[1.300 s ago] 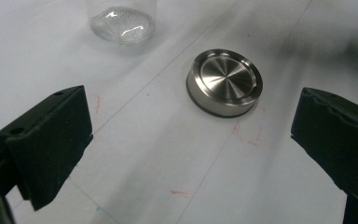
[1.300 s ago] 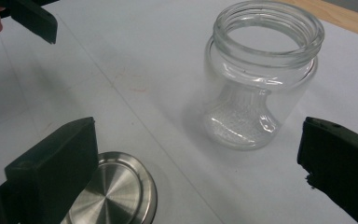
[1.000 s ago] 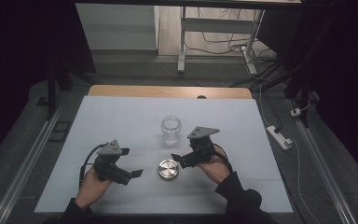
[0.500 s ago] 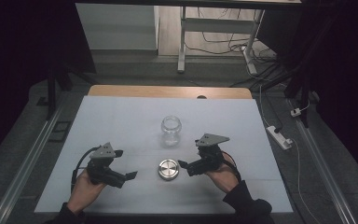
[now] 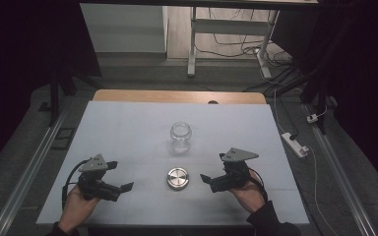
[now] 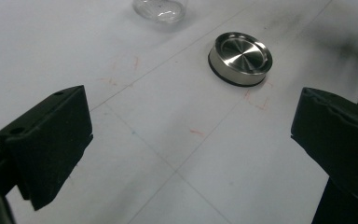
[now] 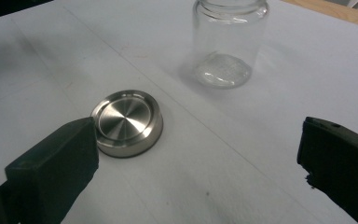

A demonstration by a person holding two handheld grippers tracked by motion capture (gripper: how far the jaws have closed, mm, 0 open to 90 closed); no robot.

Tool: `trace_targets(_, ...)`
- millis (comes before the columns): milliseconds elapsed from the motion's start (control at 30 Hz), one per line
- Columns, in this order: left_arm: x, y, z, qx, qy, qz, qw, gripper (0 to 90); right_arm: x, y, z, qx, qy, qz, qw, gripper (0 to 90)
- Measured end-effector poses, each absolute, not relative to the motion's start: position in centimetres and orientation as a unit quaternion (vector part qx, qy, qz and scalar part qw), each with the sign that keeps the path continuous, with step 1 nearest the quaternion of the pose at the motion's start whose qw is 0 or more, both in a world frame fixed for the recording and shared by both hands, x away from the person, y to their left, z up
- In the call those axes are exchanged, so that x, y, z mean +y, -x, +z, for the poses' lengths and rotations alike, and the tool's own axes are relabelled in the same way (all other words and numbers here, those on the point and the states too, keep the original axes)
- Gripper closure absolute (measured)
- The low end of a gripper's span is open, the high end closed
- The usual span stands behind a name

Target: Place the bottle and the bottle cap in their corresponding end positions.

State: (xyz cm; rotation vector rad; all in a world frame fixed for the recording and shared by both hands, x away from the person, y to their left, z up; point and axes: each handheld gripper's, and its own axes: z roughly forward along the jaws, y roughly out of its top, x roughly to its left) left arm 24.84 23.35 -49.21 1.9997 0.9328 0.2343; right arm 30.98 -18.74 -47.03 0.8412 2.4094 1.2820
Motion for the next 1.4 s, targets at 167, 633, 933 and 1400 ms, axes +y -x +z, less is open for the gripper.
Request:
trace_targets(167, 24.3, -24.1, -49.4, 0.388, -0.802, 0.099, 0.444, 0.0, -20.1, -30.5, -47.2, 0.829, -0.306, 0.444, 0.148, 0.0)
trace_targets(633, 27.5, -21.8, -50.4, 0.429, -0.784, 0.117, 0.432, 0.0, -24.2, -28.5, -47.9, 0.807, -0.356, 0.441, 0.165, 0.0)
trace_targets(933, 29.5, -19.9, -51.4, 0.457, -0.773, 0.119, 0.423, 0.0, -26.7, -26.9, -48.6, 0.793, -0.393, 0.43, 0.181, 0.0)
trace_targets(1400, 31.2, -18.0, -52.6, 0.492, -0.758, 0.114, 0.413, 0.0, -28.4, -25.2, -49.6, 0.797, -0.417, 0.397, 0.181, 0.0)
